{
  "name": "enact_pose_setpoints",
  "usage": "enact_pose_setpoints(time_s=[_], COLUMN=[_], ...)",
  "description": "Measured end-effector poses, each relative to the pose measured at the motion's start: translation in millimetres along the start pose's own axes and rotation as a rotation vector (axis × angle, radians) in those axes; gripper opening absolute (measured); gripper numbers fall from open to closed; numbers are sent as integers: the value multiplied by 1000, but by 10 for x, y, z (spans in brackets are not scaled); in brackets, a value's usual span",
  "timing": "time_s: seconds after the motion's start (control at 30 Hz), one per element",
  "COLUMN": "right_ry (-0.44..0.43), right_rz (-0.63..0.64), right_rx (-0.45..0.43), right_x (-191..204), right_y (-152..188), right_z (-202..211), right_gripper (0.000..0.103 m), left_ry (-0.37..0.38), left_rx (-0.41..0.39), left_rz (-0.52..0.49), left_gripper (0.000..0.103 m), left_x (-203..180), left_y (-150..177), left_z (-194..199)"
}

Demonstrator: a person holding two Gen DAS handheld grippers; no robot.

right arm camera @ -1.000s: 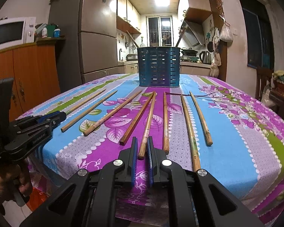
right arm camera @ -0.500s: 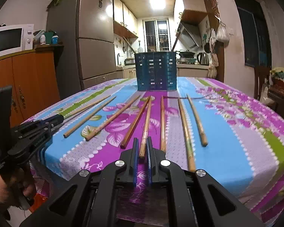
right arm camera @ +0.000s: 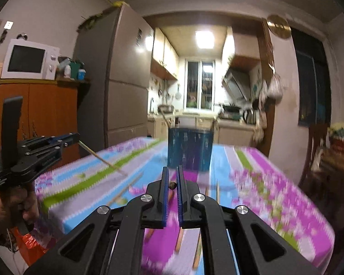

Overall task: Organize utensils
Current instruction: 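Lift both held chopsticks and carry them over the blue holder, then lower the chopsticks into the holder and open both grippers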

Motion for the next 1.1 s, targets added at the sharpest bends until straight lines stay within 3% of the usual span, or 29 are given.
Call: enact_pose_setpoints(time_s=[0.17,0.63,1.1], right_ry=[-32,-100,-117], right_rz=[4,-14,-67], right_rx=[-29,39,-64], right_x=[-138,-385,-728], right_y=[-408,-1087,-1949], right_z=[-182,-836,-1198], right_gripper=[7,7,7], left_ry=[32,84,121], left_rx=[-6,81,63], left_rz=[2,42,-2], left_gripper=[5,5,5], left_x=[32,269,88], left_y=[-287,-884,-1802], left_z=[-230,-824,-985])
Point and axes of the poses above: each gripper's, at about its wrist camera, not at the fingertips, and z roughly against the way its jaws point, x to its left, y to its underside, the point moved 4 cm from there along -z, roughly the way its jaws point, and after that the axes turned 4 degrees about -z, right-handed, at the moved point
